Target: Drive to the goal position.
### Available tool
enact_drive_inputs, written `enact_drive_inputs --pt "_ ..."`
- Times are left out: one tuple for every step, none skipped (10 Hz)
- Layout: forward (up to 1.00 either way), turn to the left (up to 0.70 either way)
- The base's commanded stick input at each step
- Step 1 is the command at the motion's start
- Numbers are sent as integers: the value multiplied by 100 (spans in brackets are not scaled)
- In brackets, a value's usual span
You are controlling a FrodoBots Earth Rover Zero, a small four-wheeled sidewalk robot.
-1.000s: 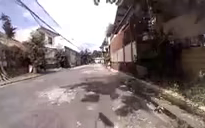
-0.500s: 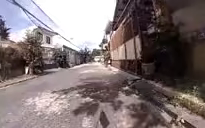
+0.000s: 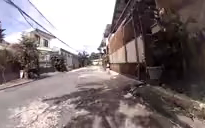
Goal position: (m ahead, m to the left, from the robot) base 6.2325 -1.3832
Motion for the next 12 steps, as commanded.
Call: enact_drive_inputs --pt "70 0" --pt "70 0" --pt "70 0" --pt "70 0" --pt "70 0" --pt "70 0" --pt "70 0" --pt "70 0" --pt "70 0" --pt "70 0" --pt "70 0" --pt "70 0"
